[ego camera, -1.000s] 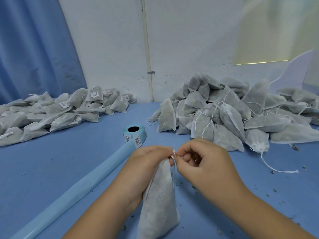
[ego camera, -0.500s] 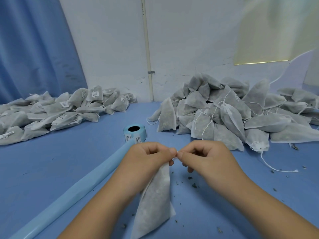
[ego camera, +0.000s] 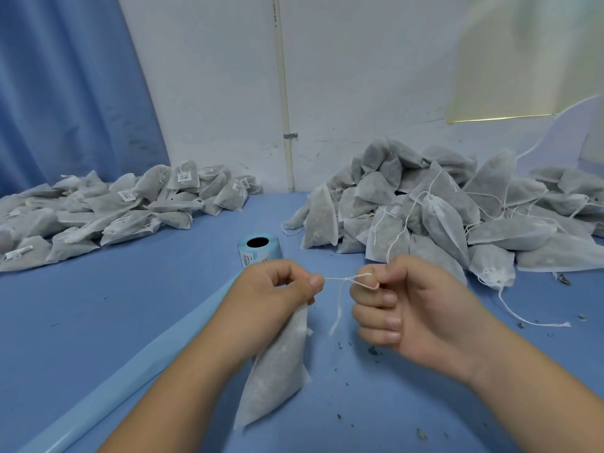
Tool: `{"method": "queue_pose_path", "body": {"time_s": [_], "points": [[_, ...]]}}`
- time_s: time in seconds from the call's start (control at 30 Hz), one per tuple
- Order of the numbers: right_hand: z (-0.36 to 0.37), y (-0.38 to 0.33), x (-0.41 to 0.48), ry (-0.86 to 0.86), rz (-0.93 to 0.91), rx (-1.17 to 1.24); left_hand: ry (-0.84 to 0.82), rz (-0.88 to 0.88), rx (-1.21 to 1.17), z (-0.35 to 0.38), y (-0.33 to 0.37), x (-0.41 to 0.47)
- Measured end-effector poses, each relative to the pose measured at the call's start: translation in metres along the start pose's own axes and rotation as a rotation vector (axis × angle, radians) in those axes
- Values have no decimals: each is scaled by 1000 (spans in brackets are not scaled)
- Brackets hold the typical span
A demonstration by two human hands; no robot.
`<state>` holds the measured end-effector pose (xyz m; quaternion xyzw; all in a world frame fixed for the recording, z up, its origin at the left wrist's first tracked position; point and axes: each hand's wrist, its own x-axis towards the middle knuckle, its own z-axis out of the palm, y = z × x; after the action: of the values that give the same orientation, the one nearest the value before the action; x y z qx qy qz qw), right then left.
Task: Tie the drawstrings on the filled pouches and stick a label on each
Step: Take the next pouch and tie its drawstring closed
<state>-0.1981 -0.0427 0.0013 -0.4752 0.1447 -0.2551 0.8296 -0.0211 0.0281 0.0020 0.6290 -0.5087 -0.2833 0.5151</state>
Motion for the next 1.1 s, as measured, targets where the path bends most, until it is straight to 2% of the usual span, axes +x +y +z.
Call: {"method": "queue_pose_path", "body": {"time_s": [0.07, 0.2, 0.3, 0.4, 0.5, 0.6, 0.67, 0.77, 0.83, 0.87, 1.0, 1.1], "points": [[-4, -4, 0, -4, 56, -11, 22, 35, 49, -2, -3, 2], [-3, 2, -1, -116, -32, 126, -16, 107, 122, 6, -7, 0], [0, 4, -2, -175, -32, 107, 5, 139, 137, 3, -8, 1], [-3, 0, -2, -24, 56, -63, 69, 161, 179, 0, -9, 3], [-9, -7, -3, 130, 90, -150, 64, 211, 247, 3, -11, 3], [-12, -8, -5, 109, 95, -173, 29, 275, 309, 6, -13, 3], [-11, -7, -5, 81, 24, -139, -4, 297, 347, 1, -14, 4], [-10, -8, -1, 143, -131, 13, -256, 210, 456, -8, -20, 5], [-12, -11, 1, 242, -208, 108, -456, 110, 545, -6, -25, 2], [-14, -13, 3, 296, -239, 139, -495, 100, 595, -2, -27, 0], [-25, -15, 7, 470, -325, 154, -390, 257, 629, 15, -30, -3], [-28, -16, 6, 501, -380, 142, -365, 308, 554, 16, -30, -2]]}}
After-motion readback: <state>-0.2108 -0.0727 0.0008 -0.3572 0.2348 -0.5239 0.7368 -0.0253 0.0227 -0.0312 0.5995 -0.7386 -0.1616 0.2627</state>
